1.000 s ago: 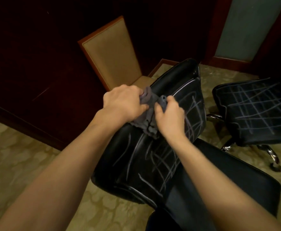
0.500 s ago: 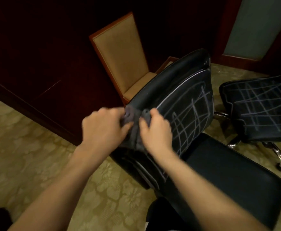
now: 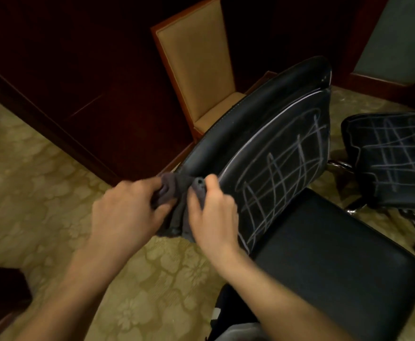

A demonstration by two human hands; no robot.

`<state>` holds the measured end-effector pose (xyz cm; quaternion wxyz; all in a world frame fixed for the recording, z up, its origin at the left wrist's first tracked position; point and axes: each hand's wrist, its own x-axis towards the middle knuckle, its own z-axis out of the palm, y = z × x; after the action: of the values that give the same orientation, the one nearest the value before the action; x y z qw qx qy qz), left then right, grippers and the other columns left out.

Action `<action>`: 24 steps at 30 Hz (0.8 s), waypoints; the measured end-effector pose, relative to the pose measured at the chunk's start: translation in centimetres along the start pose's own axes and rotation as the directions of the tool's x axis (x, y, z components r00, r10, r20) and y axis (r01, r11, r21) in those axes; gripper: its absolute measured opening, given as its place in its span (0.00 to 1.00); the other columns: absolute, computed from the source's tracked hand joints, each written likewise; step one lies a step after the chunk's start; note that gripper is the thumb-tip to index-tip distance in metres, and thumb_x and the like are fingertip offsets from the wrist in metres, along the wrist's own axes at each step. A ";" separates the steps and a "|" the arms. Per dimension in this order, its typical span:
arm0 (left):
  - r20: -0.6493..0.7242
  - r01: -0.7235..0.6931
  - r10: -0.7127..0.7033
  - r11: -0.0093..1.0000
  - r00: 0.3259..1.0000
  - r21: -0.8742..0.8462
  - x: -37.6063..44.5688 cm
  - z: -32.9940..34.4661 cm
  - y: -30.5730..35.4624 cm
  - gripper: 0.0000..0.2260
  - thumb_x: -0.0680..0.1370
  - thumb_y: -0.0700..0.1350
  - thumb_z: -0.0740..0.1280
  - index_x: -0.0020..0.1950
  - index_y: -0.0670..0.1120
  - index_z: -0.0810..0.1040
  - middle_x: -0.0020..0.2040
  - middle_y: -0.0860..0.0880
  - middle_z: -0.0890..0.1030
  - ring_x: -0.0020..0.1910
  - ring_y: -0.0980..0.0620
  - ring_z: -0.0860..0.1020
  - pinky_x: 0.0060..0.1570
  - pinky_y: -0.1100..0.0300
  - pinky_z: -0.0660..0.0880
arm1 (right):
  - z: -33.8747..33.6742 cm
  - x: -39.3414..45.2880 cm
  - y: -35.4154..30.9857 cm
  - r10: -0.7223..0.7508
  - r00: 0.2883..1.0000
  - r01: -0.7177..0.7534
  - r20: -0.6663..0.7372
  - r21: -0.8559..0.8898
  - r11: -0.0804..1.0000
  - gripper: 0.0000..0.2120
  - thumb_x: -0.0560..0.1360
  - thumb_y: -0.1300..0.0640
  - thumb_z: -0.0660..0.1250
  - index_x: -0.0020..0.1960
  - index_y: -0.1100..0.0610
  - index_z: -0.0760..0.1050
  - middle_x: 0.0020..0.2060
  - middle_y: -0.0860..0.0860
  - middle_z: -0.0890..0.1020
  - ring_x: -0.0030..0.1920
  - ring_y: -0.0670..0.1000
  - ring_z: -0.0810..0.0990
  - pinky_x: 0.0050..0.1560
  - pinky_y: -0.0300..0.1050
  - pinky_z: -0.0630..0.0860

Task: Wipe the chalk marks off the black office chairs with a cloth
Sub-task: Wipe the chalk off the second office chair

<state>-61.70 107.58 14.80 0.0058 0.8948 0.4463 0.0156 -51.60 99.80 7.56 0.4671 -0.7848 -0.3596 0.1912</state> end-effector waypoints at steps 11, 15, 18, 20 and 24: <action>-0.216 -0.016 -0.076 0.919 0.973 -0.394 -1.0 3.2 0.9 0.15 0.77 0.64 0.63 0.37 0.57 0.69 0.31 0.51 0.74 0.37 0.43 0.79 0.32 0.54 0.68 | -2.1 1.0 0.8 -0.078 0.996 0.076 -0.039 -0.044 0.996 0.09 0.81 0.47 0.63 0.51 0.52 0.69 0.42 0.56 0.82 0.46 0.62 0.81 0.45 0.58 0.77; -0.276 0.060 -0.182 0.915 0.944 -0.400 1.5 2.6 1.7 0.17 0.77 0.63 0.64 0.35 0.55 0.66 0.32 0.50 0.74 0.38 0.41 0.79 0.34 0.52 0.70 | -3.1 3.7 -1.4 -0.086 0.996 0.085 -0.026 -0.031 0.996 0.09 0.81 0.47 0.61 0.52 0.52 0.68 0.45 0.55 0.81 0.50 0.61 0.79 0.50 0.60 0.76; -0.255 0.079 -0.230 0.867 0.939 -0.493 0.5 3.9 0.5 0.17 0.78 0.58 0.67 0.34 0.55 0.68 0.29 0.54 0.72 0.32 0.49 0.76 0.32 0.56 0.63 | -1.9 2.2 -1.3 -0.127 0.992 0.127 -0.001 -0.043 0.991 0.08 0.82 0.48 0.60 0.52 0.52 0.66 0.43 0.55 0.81 0.47 0.62 0.81 0.47 0.60 0.76; -0.250 0.070 -0.243 0.833 0.937 -0.548 -1.1 4.7 0.2 0.16 0.78 0.54 0.69 0.33 0.56 0.68 0.27 0.55 0.72 0.28 0.57 0.71 0.29 0.57 0.61 | -1.2 0.7 -0.7 -0.178 0.984 0.177 -0.019 -0.035 0.984 0.08 0.82 0.49 0.60 0.52 0.53 0.66 0.41 0.55 0.82 0.43 0.62 0.82 0.43 0.61 0.77; -0.177 0.117 -0.263 0.808 0.948 -0.578 -3.7 5.9 0.6 0.14 0.77 0.53 0.70 0.34 0.57 0.70 0.28 0.56 0.74 0.27 0.57 0.72 0.28 0.60 0.62 | -1.0 -1.0 0.6 -0.179 0.982 0.183 0.054 -0.075 0.980 0.07 0.83 0.50 0.60 0.54 0.54 0.67 0.40 0.53 0.82 0.42 0.59 0.83 0.44 0.60 0.78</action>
<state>-63.29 104.29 8.85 0.2135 0.7947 0.5069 0.2567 -51.35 98.31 7.46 0.4423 -0.7622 -0.4477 0.1516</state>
